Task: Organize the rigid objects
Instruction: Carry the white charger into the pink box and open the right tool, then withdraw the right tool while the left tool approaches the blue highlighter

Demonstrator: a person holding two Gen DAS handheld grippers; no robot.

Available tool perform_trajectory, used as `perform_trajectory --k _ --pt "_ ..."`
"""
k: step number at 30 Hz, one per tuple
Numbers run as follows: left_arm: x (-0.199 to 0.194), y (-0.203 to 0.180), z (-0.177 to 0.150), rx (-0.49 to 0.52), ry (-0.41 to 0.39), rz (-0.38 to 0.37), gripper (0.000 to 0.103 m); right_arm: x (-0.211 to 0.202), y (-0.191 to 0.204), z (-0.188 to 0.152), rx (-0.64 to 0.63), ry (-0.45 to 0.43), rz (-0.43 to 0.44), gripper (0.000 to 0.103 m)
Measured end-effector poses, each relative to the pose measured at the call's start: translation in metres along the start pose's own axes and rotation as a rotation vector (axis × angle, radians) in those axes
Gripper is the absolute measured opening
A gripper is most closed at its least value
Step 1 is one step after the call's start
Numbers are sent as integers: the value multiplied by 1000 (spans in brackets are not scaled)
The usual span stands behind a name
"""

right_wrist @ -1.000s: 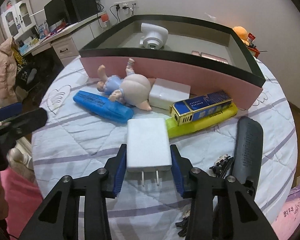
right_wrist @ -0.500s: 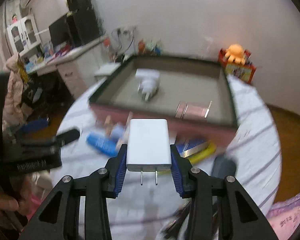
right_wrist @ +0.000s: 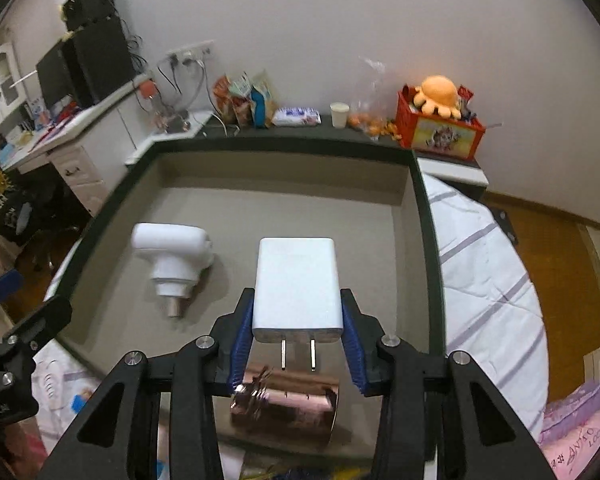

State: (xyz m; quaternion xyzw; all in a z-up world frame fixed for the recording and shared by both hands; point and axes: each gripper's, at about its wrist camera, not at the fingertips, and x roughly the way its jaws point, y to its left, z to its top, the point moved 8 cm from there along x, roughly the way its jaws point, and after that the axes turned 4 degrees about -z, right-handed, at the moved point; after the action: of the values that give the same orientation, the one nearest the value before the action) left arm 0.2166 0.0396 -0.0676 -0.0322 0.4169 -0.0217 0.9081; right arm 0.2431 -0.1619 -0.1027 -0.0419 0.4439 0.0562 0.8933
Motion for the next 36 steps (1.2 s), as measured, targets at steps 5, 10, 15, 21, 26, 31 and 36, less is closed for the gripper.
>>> perform_trajectory --k 5,10,15,21,26,31,36 --pt "18 -6 -3 11 32 -15 103 21 -3 -1 -9 51 -24 41" --pt "19 -5 -5 9 35 -9 103 38 -7 -8 -1 97 -54 42" --pt "12 -4 -5 1 32 -13 103 27 -2 -5 -7 71 -34 72" --pt "-16 -2 -10 0 5 -14 103 -11 -4 1 9 -18 -24 81" --pt "-44 0 -22 -8 -17 -22 103 -59 -11 -5 46 -85 6 82" --pt "-72 3 -53 -4 -20 -14 103 -109 -16 -30 89 -144 46 83" --pt "-80 4 -103 -12 40 -31 103 -140 -22 -77 126 -151 58 85"
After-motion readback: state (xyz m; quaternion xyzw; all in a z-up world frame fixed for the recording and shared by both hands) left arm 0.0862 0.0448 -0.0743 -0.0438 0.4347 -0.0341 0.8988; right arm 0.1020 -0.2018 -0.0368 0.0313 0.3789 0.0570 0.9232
